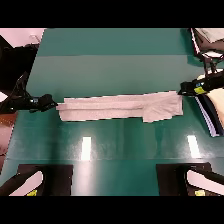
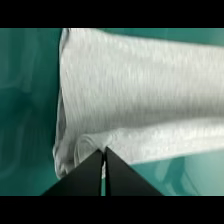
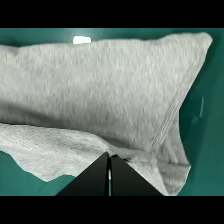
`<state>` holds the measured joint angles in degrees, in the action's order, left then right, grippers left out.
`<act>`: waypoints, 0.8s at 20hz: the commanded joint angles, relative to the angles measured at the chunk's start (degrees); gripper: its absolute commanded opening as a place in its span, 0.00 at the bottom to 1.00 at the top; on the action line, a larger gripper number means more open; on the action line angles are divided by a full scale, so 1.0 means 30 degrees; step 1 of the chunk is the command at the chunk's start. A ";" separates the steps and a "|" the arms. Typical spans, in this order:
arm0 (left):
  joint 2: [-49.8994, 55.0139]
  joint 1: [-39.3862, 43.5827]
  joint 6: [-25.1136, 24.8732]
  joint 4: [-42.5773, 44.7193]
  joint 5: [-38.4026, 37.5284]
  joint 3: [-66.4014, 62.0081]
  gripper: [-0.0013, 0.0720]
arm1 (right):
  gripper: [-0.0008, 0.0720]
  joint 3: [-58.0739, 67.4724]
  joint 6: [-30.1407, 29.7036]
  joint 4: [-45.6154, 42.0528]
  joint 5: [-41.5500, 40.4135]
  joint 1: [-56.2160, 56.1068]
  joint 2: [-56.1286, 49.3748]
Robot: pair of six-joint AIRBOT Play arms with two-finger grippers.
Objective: Fold the shirts.
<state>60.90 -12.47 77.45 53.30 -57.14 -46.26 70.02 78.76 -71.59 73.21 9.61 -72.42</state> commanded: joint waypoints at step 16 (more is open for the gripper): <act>0.2018 0.0000 -0.0466 -0.2375 -0.0342 -0.1246 0.06 | 0.88 0.0568 -0.3417 0.4881 0.2266 0.5348 -0.4787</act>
<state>66.92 -12.47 77.01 47.09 -55.40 -49.74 75.07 71.64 -57.98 77.17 21.17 -86.61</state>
